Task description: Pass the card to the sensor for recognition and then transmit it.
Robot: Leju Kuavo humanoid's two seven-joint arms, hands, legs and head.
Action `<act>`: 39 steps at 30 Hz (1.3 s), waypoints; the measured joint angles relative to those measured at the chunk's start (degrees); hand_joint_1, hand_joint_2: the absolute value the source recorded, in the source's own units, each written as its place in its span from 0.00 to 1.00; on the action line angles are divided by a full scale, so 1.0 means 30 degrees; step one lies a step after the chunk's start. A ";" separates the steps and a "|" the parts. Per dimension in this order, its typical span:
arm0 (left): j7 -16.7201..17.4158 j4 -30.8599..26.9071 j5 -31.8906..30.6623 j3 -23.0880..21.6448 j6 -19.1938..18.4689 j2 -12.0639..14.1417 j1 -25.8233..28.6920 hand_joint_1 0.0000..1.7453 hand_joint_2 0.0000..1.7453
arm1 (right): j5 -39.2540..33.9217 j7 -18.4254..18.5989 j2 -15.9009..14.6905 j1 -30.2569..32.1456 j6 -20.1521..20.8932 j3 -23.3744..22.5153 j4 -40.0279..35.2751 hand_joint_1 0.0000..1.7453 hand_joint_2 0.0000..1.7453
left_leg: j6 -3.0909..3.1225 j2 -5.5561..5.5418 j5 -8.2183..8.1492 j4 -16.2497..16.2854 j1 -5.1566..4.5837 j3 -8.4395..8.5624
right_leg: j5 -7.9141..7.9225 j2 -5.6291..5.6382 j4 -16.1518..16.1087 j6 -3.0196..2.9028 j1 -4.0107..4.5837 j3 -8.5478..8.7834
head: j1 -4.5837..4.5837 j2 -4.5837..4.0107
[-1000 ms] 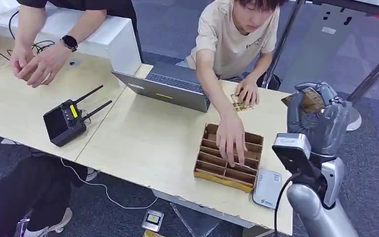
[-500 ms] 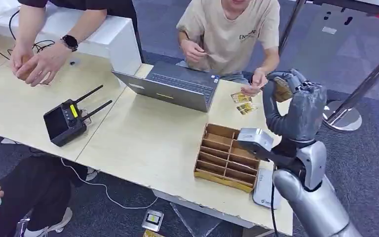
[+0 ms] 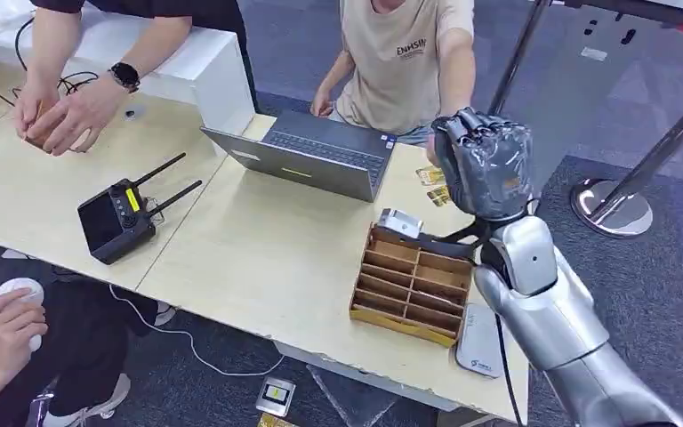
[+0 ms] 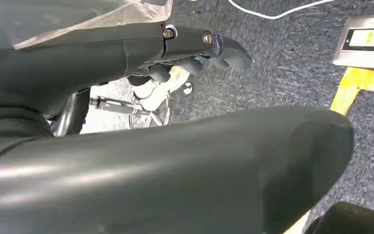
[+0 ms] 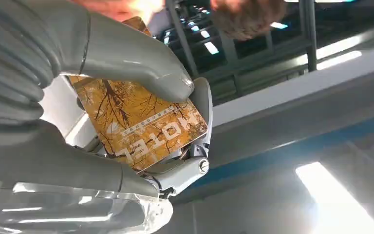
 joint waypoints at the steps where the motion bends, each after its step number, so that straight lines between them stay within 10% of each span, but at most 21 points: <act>1: -0.0030 0.0000 -0.0043 0.0000 0.0000 -0.0015 -0.0010 0.00 0.00 | 0.0247 0.0044 0.0058 -0.0242 0.0000 0.0051 0.0481 1.00 1.00 | 0.0000 -0.0001 0.0000 0.0000 0.0000 0.0001 | 0.0000 0.0000 0.0000 0.0000 0.0000 0.0000 | -0.0007 0.0000; 14: -0.0226 0.0000 -0.0168 -0.0007 -0.0174 -0.0036 -0.0051 0.00 0.00 | 0.0831 0.0102 0.0518 -0.1207 -0.0058 0.0554 0.4591 1.00 1.00 | -0.0001 -0.0002 0.0000 0.0001 0.0000 0.0001 | 0.0000 0.0001 0.0000 0.0000 0.0000 -0.0004 | 0.0000 0.0000; 15: -0.0226 0.0000 -0.0204 -0.0007 -0.0175 -0.0036 -0.0054 0.00 0.00 | 0.0882 0.0088 0.0568 -0.1206 -0.0059 0.0554 0.4837 0.40 1.00 | -0.0001 -0.0002 0.0000 0.0002 0.0000 0.0003 | 0.0000 0.0002 0.0000 0.0000 0.0000 -0.0005 | 0.0000 0.0000; 16: -0.0226 0.0000 -0.0233 -0.0007 -0.0182 -0.0036 -0.0057 0.00 0.00 | 0.0926 0.0000 0.0583 -0.1204 -0.0066 0.0539 0.4986 0.05 1.00 | -0.0001 0.0000 0.0000 0.0002 -0.0001 0.0000 | 0.0000 0.0002 0.0000 0.0000 0.0000 -0.0010 | -0.0007 0.0000; 30: -0.0233 0.0000 -0.0678 -0.0007 -0.0284 -0.0036 -0.0053 0.00 0.00 | -0.1986 -0.1354 0.0663 -0.0890 -0.0109 -0.0859 0.6049 0.00 1.00 | -0.0001 0.0003 0.0000 0.0003 -0.0001 0.0000 | 0.0001 0.0003 0.0000 0.0000 0.0000 -0.0018 | -0.0007 0.0000; 31: -0.0233 0.0000 -0.0692 0.0000 -0.0284 -0.0036 -0.0054 0.00 0.00 | -0.2581 -0.1501 0.0671 -0.0844 -0.0117 -0.1006 0.6042 0.00 0.00 | -0.0001 0.0002 0.0000 0.0003 -0.0001 -0.0002 | 0.0000 0.0003 -0.0001 0.0000 0.0000 -0.0017 | 0.0000 0.0000; 39: -0.0153 0.0000 -0.0496 0.0043 0.0044 -0.0036 0.0035 0.00 0.00 | -1.0692 -0.1835 0.0364 -0.0134 0.1987 -0.1399 0.4721 0.00 0.00 | -0.0001 0.0004 0.0000 0.0006 -0.0001 0.0004 | 0.0000 0.0003 -0.0001 0.0000 -0.0001 -0.0021 | 0.0000 0.0000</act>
